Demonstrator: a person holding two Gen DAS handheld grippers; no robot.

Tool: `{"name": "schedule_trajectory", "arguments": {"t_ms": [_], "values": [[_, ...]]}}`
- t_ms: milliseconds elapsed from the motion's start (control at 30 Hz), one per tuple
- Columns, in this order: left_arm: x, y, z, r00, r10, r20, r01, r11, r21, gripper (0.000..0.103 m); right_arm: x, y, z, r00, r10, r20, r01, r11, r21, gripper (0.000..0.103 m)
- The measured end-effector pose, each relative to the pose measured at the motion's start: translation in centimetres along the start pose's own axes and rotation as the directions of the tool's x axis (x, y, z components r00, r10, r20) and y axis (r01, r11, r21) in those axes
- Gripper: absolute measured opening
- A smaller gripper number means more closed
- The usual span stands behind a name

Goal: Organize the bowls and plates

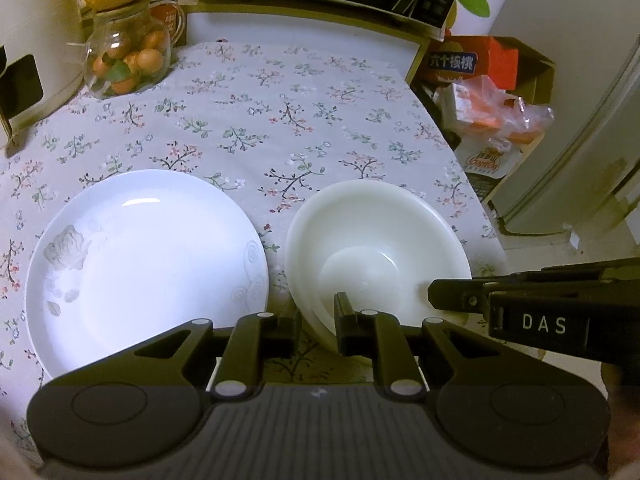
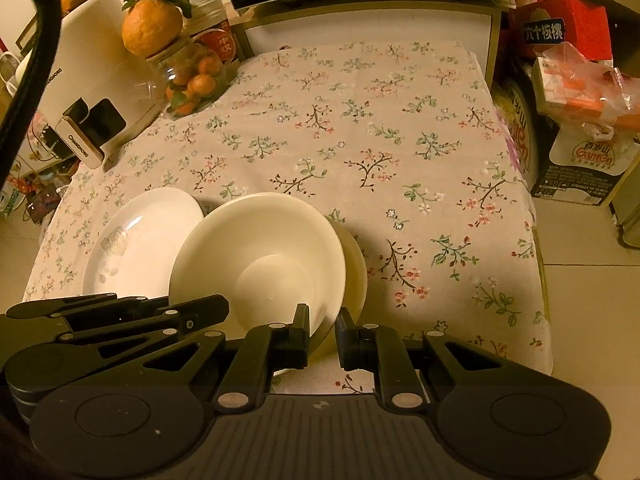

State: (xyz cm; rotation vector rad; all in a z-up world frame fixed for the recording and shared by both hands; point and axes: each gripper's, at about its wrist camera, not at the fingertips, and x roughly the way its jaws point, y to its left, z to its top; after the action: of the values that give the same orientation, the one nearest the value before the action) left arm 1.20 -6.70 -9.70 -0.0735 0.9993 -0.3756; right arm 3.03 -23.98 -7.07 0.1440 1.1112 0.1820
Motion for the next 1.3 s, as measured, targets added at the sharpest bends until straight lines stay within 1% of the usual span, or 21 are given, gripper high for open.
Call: {"name": "schedule_trajectory", "arguments": {"t_ms": [300,433,600,667,733,1100,1300], "values": [[0.7,-0.2,-0.3,1.000,0.017,-0.015,-0.017,1.000,0.020,0.018,0.3,-0.2,-0.1,1.000,-0.013,-0.009,0.013,1.000,0.009,0.013],[0.6,-0.3,-0.3,1.000,0.017,-0.016,-0.016,1.000,0.022,0.022,0.3,-0.3,0.0,1.000,-0.012,-0.011,0.012,1.000,0.008,0.014],[0.1,0.0,-0.1,1.000,0.012,-0.004,-0.012,1.000,0.005,0.023,0.2,-0.3,0.0,1.000,-0.010,-0.012,0.010,1.000,0.005,0.020],[0.0,0.1,0.0,1.000,0.009,-0.002,-0.009,1.000,-0.001,0.023,0.1,-0.3,0.0,1.000,-0.009,-0.011,0.009,1.000,0.004,0.025],[-0.2,0.2,0.0,1.000,0.004,0.000,-0.004,1.000,-0.007,0.023,0.0,-0.3,0.0,1.000,-0.010,-0.008,0.010,1.000,0.000,0.028],[-1.9,0.8,0.1,0.999,-0.036,0.031,0.039,0.995,-0.091,0.023,-2.3,-1.0,0.4,0.998,0.018,0.060,-0.020,0.999,0.027,0.033],[-2.4,0.4,-0.4,0.998,-0.054,0.035,0.057,0.994,-0.092,0.024,-2.8,-1.2,-0.6,0.998,0.017,0.067,-0.021,0.999,0.049,0.040]]}}
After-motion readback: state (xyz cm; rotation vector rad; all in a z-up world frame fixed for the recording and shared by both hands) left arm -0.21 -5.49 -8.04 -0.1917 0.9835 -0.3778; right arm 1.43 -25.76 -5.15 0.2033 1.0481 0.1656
